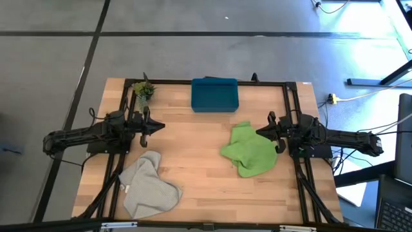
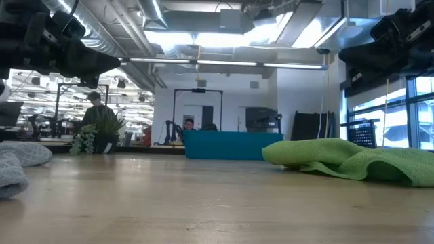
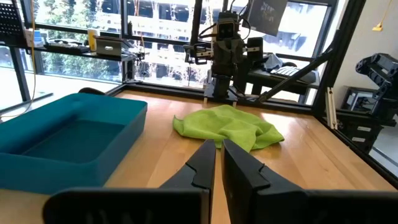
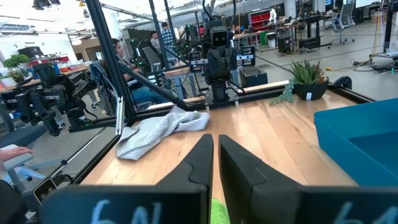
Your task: Roll microfiber towels into tight, uniform cylinder then place into a basket
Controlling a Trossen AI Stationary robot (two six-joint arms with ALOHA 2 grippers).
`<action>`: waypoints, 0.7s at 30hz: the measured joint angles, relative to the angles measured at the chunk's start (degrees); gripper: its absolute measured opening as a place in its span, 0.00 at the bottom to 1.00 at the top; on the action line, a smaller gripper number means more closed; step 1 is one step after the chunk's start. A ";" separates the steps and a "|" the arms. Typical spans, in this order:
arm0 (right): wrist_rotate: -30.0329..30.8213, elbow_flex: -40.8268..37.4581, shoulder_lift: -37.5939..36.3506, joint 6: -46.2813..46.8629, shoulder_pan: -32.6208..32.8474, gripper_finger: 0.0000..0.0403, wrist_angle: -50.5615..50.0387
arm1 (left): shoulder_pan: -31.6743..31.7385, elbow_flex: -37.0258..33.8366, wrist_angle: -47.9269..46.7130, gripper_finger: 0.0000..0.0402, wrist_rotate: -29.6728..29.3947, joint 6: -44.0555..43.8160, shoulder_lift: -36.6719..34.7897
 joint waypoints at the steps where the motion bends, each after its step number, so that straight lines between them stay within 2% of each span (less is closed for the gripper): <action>1: 0.00 0.02 0.01 0.00 0.00 0.07 0.01 | 0.00 0.02 0.02 0.05 0.00 0.00 -0.02; 21: 0.00 -0.01 0.00 0.00 0.00 0.07 -0.01 | 0.00 0.01 2.53 0.05 0.00 -0.63 0.00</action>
